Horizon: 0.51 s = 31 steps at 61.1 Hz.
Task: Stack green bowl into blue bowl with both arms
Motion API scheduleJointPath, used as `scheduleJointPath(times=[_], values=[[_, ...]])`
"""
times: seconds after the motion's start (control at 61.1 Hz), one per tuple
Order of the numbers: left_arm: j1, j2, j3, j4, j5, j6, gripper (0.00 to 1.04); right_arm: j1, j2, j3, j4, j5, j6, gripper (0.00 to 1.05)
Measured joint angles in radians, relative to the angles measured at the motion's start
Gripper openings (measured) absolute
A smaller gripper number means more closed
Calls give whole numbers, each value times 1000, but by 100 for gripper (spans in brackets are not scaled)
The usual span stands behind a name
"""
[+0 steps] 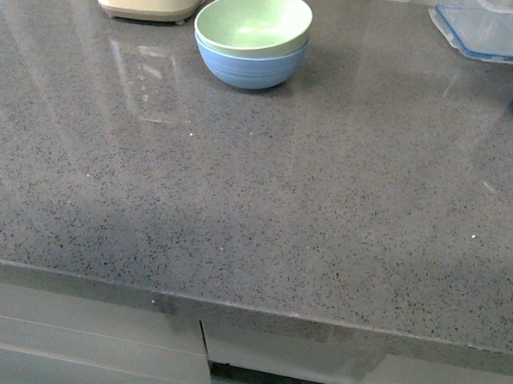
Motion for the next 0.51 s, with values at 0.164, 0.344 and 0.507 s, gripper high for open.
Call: scheduleJointPath(times=[0.164,0.344,0.507], values=[[0,0,0,0,0,0,98,-85,-74,-97,26,-35,-2,95],[0,0,0,0,0,0,98,-179,-191,-255,83,-85,-7,95],[0,0,0,0,0,0,98,-257,-315,-406,120,-141,-13,95]])
